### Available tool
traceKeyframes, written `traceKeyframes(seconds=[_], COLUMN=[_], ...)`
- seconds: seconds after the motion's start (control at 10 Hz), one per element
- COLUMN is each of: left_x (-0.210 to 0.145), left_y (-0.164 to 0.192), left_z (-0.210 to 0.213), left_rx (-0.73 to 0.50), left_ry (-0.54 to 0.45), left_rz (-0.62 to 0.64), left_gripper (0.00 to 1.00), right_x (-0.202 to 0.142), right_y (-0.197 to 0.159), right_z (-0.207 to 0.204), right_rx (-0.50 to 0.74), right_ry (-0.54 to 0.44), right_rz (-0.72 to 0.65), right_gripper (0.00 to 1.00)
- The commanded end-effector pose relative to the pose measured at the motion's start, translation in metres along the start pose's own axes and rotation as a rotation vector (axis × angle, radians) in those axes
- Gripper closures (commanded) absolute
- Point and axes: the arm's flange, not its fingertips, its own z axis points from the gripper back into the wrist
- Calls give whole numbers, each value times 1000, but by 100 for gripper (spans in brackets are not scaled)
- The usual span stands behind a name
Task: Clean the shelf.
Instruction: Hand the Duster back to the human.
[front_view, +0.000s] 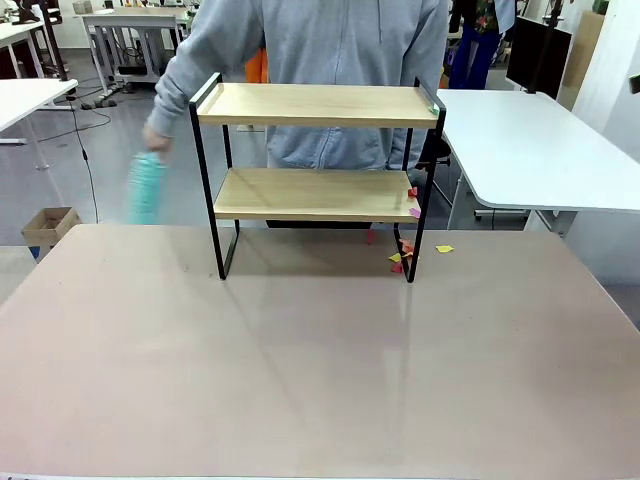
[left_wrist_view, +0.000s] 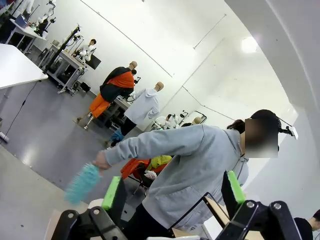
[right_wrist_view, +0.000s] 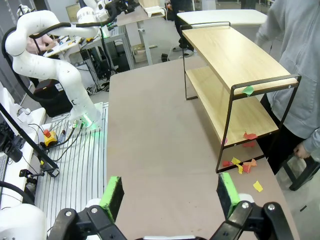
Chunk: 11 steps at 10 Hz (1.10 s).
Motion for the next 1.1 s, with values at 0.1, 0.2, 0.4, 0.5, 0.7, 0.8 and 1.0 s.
traceKeyframes(seconds=[0.1,0.2,0.4,0.5,0.7,0.8,1.0], left_x=[1,1,1,1,1,1,1], left_y=[-1,-1,-1,-1,-1,-1,-1], left_z=[2,2,2,2,2,2,2], left_rx=[2,2,2,2,2,2,2], left_ry=[-10,-10,-10,-10,-10,-10,-10], left_rz=[7,7,7,7,7,7,7], left_gripper=[0,0,0,0,0,0,0], right_x=[1,1,1,1,1,1,1], right_y=[1,1,1,1,1,1,1], right_z=[1,1,1,1,1,1,1], right_rx=[-4,-4,-4,-4,-4,-4,-4], right_ry=[2,2,2,2,2,2,2], right_rz=[17,17,17,17,17,17,17], right_gripper=[0,0,0,0,0,0,0])
